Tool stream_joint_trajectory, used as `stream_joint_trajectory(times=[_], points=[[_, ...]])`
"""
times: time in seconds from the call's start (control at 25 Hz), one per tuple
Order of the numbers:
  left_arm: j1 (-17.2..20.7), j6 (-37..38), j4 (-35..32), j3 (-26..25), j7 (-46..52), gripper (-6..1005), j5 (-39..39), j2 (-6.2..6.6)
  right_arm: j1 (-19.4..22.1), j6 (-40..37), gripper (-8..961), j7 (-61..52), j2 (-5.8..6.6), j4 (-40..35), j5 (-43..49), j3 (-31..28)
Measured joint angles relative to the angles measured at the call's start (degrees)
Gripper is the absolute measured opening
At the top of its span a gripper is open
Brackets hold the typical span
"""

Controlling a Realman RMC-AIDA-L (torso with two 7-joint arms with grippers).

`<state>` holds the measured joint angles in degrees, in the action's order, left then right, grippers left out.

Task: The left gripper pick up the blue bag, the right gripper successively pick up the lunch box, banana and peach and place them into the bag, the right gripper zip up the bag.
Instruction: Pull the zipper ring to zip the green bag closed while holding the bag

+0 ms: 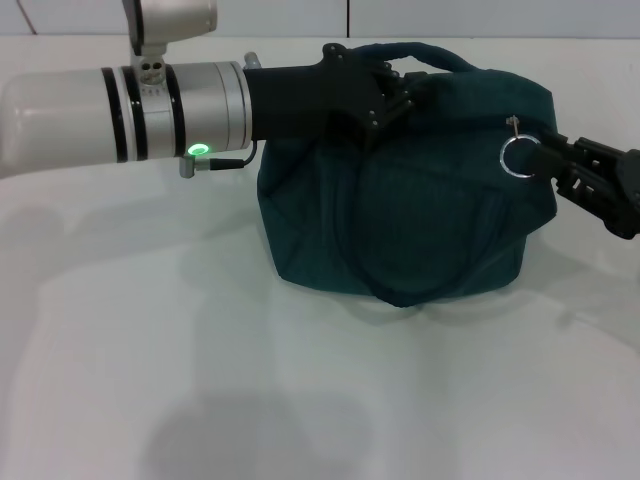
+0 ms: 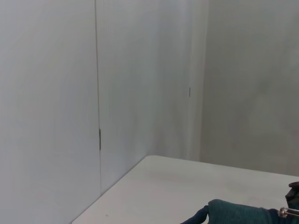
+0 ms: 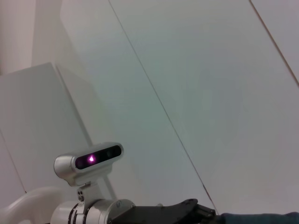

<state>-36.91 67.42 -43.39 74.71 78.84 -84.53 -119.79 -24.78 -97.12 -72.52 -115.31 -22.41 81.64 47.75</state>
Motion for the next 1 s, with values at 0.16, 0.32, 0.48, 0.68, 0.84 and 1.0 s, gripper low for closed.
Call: stream_joint_trajectory(times=[0.16,0.32,0.48,0.68,0.84,1.0], points=[[0.0,0.0,0.0,0.0,0.0,65,0.0,0.00,0.1,0.0,279,0.0,0.04,0.0,0.0,-0.1],[0.0,0.0,0.0,0.0,-0.2,65,0.0,0.00,0.9,-0.9,241,0.0,0.18,-0.4,-0.1,-0.1],[0.1,0.0,0.0,0.0,-0.5,65,0.0,-0.04,1.6,-3.2,203,0.0,0.66,-0.6,-0.7,-0.2],[0.1,0.0,0.0,0.0,-0.5,65,0.0,-0.09,1.4,-2.1,194,-0.5,1.09,0.0,-0.4,0.3],[0.1,0.0,0.1,0.0,-0.5,65,0.7,-0.16,1.2,0.1,195,-2.1,0.96,0.1,-0.3,0.4],[0.1,0.0,0.1,0.0,-0.5,65,0.7,-0.18,0.9,0.5,197,-2.6,0.91,0.1,-0.3,0.7]])
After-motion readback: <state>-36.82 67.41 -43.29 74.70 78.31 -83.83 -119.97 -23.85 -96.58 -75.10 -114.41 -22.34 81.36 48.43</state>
